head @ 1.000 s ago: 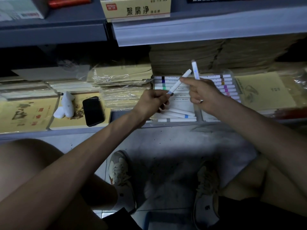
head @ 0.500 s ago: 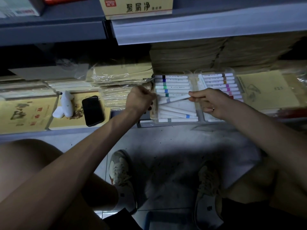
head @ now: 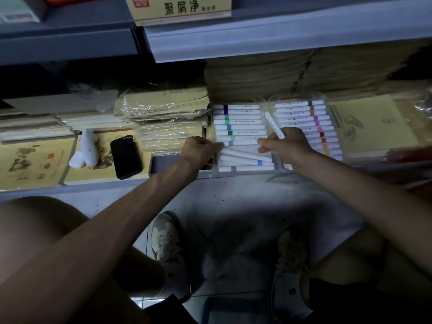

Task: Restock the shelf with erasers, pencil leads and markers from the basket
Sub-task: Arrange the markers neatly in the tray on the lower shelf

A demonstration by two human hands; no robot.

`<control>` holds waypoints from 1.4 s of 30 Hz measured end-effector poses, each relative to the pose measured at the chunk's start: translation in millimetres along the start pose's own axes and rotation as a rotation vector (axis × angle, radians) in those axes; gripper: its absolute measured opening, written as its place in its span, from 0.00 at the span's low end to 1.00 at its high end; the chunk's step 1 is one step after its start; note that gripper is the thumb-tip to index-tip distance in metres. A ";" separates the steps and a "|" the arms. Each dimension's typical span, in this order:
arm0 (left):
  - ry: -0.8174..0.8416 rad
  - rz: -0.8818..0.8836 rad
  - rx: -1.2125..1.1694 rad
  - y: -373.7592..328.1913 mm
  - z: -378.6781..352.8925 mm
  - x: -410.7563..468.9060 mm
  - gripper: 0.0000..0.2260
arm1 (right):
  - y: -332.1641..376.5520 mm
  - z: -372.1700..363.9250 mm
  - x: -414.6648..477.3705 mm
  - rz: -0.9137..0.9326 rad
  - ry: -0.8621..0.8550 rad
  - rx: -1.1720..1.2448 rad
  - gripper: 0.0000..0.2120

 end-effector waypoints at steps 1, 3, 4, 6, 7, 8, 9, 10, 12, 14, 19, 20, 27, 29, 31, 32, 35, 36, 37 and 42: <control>0.003 0.004 -0.001 0.0 -0.6 -0.2 0.15 | -1.7 -1.7 0.7 0.014 -0.019 -0.019 0.17; 0.009 0.012 -0.006 -0.3 -1.5 0.0 0.15 | -3.2 -3.1 2.1 0.038 -0.042 -0.071 0.15; 0.004 0.020 -0.013 -0.7 -2.1 0.0 0.16 | -2.6 -3.4 2.7 0.051 -0.052 -0.095 0.14; -0.006 0.043 -0.040 -0.9 -2.8 0.7 0.18 | 0.2 -3.4 2.6 0.073 -0.069 -0.149 0.12; -0.008 0.053 -0.055 -0.9 -3.2 1.0 0.19 | 1.7 -3.3 2.3 0.083 -0.077 -0.175 0.12; -0.009 0.060 -0.067 -1.1 -3.9 1.0 0.20 | 2.0 -3.3 2.4 0.090 -0.086 -0.200 0.12; -0.010 0.064 -0.075 -1.5 -4.4 0.4 0.21 | 2.2 -3.0 2.6 0.095 -0.094 -0.224 0.12; -0.014 0.066 -0.081 -1.7 -5.0 0.0 0.21 | 1.9 -3.0 3.4 0.098 -0.098 -0.246 0.13; -0.018 0.078 -0.091 -1.9 -6.0 -0.8 0.21 | 1.2 -3.1 4.1 0.089 -0.097 -0.280 0.14; -0.010 0.104 -0.101 -2.8 -6.7 -1.1 0.19 | 0.5 -3.1 4.5 0.063 -0.088 -0.276 0.15; 0.003 0.201 -0.130 -6.1 -7.8 -3.6 0.11 | 2.3 -0.6 6.8 0.002 -0.096 -0.226 0.16; 0.008 0.215 -0.138 -6.9 -8.1 -4.9 0.11 | 3.3 -1.0 6.6 -0.007 -0.095 -0.229 0.17; 0.004 0.236 -0.177 -7.8 -7.2 -14.2 0.16 | 16.2 -1.9 -5.1 0.176 -0.150 -0.448 0.14; -0.020 0.220 -0.176 -6.0 -4.4 -16.3 0.16 | 18.6 -3.7 -10.0 0.245 -0.074 -0.493 0.12; -0.055 0.187 -0.173 -5.2 -0.3 -18.7 0.10 | 17.1 -7.1 -14.5 0.317 0.029 -0.569 0.13; -0.074 0.173 -0.176 -5.4 1.7 -20.1 0.07 | 16.3 -8.7 -16.5 0.348 0.071 -0.622 0.14; -0.110 0.145 -0.180 -4.4 8.0 -22.1 0.07 | 18.8 -11.4 -19.8 0.382 0.194 -0.692 0.11; -0.112 0.138 -0.175 -4.1 9.4 -22.7 0.09 | 20.9 -12.1 -20.4 0.393 0.223 -0.708 0.09; -0.112 0.129 -0.167 -3.9 10.7 -23.1 0.10 | 23.7 -12.4 -21.2 0.403 0.237 -0.730 0.08; -0.150 0.060 -0.148 -6.1 13.8 -25.3 0.08 | 31.1 -9.6 -17.5 0.337 0.238 -0.689 0.05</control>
Point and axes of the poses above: each hand's wrist, its own x-axis towards the middle knuckle, its own z-axis out of the back of the hand, y = z × x, the point moved 2 cm from there along x, towards the middle knuckle, and after that the axes turned 1 degree about z, right-handed, at the moved point
